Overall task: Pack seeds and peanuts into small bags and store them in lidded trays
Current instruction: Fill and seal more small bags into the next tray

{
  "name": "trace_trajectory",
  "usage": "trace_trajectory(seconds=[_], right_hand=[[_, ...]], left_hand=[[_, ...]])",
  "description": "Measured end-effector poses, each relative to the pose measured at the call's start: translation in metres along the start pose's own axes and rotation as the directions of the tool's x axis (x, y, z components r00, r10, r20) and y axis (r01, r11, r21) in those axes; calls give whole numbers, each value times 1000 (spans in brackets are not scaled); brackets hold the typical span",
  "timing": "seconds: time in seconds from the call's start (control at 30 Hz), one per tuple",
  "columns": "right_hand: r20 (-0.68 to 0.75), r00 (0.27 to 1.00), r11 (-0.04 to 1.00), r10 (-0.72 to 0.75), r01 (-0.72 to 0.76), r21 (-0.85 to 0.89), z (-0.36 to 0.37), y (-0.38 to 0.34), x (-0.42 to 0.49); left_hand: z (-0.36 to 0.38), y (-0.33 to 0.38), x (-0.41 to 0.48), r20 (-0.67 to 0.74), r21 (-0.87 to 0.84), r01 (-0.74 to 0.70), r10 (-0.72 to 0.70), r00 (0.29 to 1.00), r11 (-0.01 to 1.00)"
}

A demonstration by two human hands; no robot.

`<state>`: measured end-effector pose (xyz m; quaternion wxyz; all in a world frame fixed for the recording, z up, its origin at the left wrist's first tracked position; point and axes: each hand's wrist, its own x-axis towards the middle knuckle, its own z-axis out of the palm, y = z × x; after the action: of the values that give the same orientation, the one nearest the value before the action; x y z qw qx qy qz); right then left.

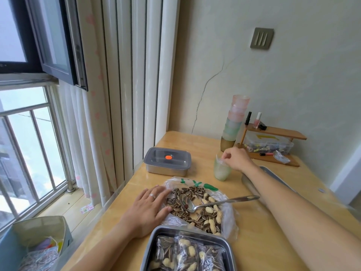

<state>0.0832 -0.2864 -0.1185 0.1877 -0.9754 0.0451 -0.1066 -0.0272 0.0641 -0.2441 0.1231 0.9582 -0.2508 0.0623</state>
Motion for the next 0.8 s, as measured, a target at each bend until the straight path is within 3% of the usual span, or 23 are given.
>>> trace_trajectory(seconds=[0.17, 0.3, 0.37, 0.43, 0.53, 0.67, 0.8], right_hand=[[-202, 979, 991, 39, -12, 136, -4, -3, -9], [-296, 955, 947, 12, 84, 310, -12, -31, -44], [-190, 982, 892, -12, 96, 442, -8, -46, -72], [20, 996, 839, -86, 61, 540, 1, -55, -100], [250, 940, 755, -234, 14, 656, 23, -63, -137], [288, 914, 718, -285, 4, 696, 46, -66, -160], [248, 930, 707, -271, 17, 707, 53, -69, -161]], left_hand=[[-2, 1, -1, -6, -35, 6, -6, 1000, 999], [-7, 2, -2, -3, -132, 15, -16, 1000, 991], [-10, 2, -2, -24, -222, 25, -31, 999, 975], [-10, 1, -3, -84, -307, 40, -69, 994, 951], [-10, 1, -3, -229, -271, 60, -124, 966, 961], [-22, 14, 5, -393, -145, 17, -74, 917, 989], [-36, 38, 24, -333, -314, -115, 4, 943, 943]])
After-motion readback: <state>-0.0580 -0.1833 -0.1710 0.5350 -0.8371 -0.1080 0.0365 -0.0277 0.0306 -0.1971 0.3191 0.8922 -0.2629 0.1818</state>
